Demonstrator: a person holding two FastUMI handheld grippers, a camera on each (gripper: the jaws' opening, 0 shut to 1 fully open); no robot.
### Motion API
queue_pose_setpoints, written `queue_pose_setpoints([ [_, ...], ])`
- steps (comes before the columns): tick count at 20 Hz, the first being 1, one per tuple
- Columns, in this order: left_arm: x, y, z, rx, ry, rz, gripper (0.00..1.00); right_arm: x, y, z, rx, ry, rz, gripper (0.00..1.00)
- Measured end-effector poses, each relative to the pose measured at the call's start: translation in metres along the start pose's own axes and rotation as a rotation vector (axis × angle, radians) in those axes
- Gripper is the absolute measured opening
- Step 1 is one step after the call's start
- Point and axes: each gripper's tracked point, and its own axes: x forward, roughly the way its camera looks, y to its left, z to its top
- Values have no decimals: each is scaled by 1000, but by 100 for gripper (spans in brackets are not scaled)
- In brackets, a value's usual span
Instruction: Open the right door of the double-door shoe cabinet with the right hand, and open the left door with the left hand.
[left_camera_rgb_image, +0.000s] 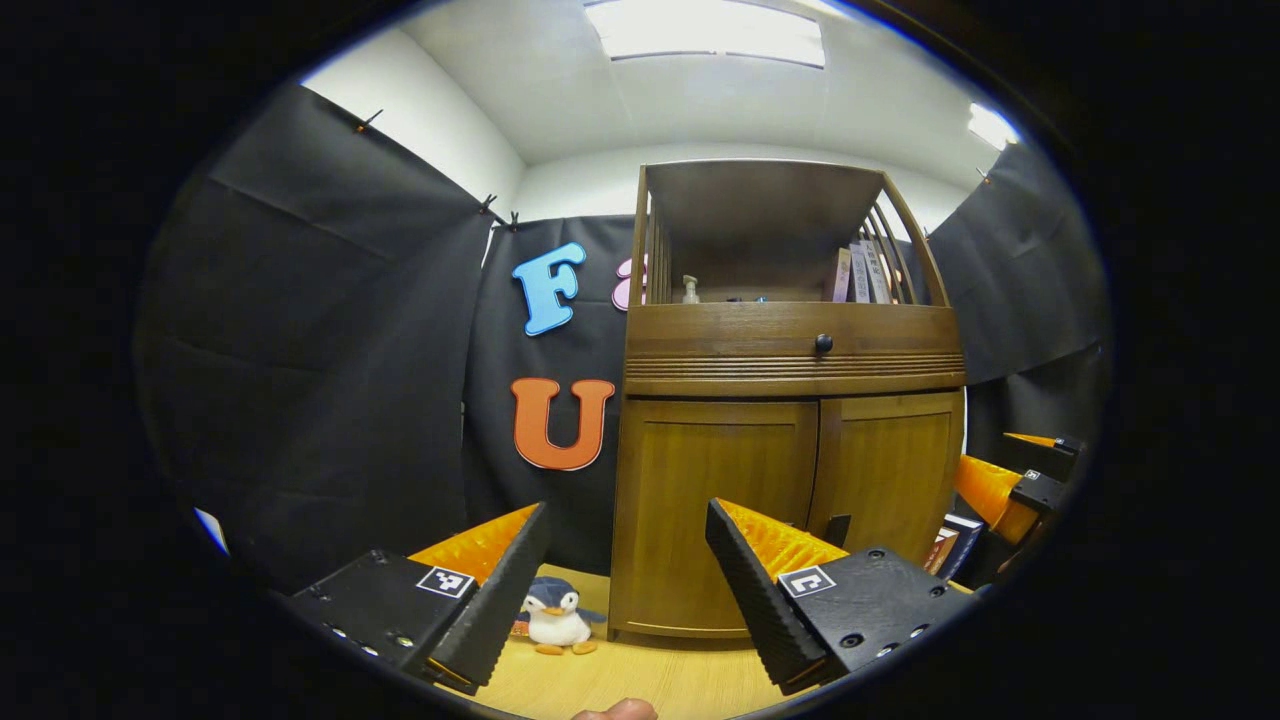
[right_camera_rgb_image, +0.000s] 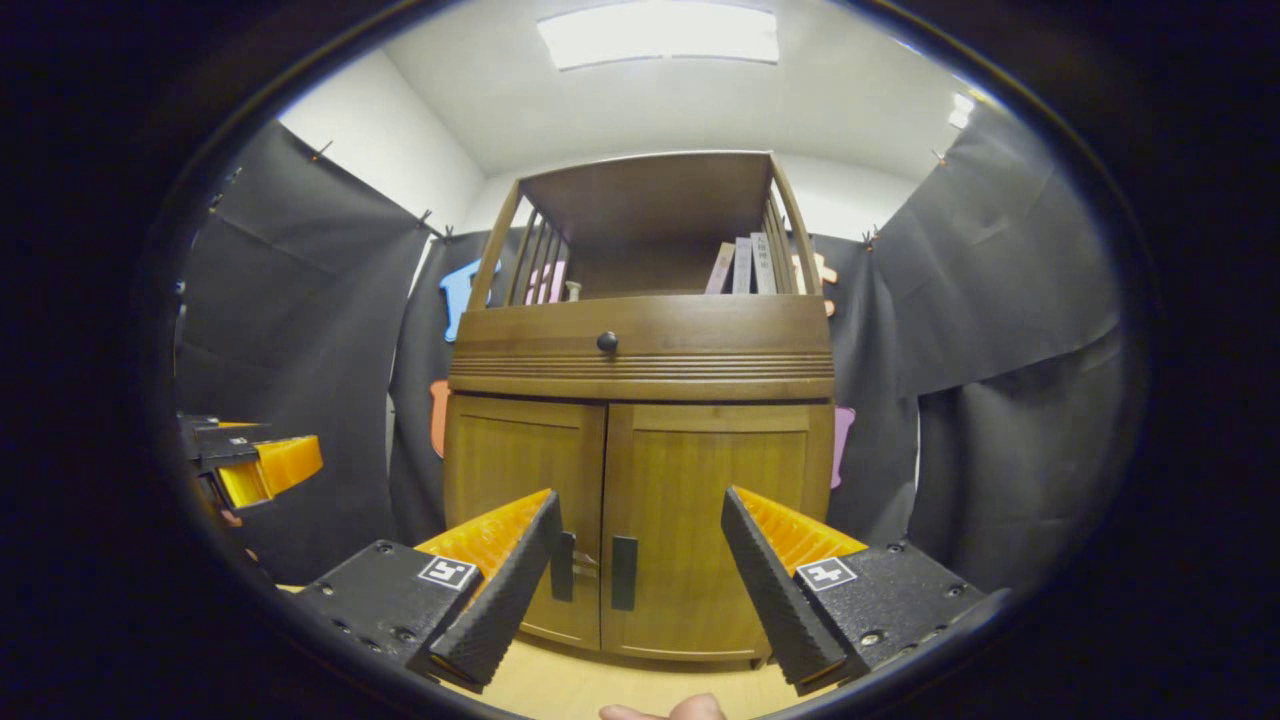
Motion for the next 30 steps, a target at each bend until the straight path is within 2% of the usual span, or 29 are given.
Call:
queue_pose_setpoints([
  [11, 4, -3, 4, 11, -20, -16, 100, 17, 8, -4, -1, 12, 16, 100],
  [12, 5, -3, 6, 12, -19, -15, 95, 18, 9, -5, 0, 14, 16, 100],
  [30, 17, 4, -2, 11, -11, 9, 95, 43, 20, -29, 19, 64, 26, 100],
])
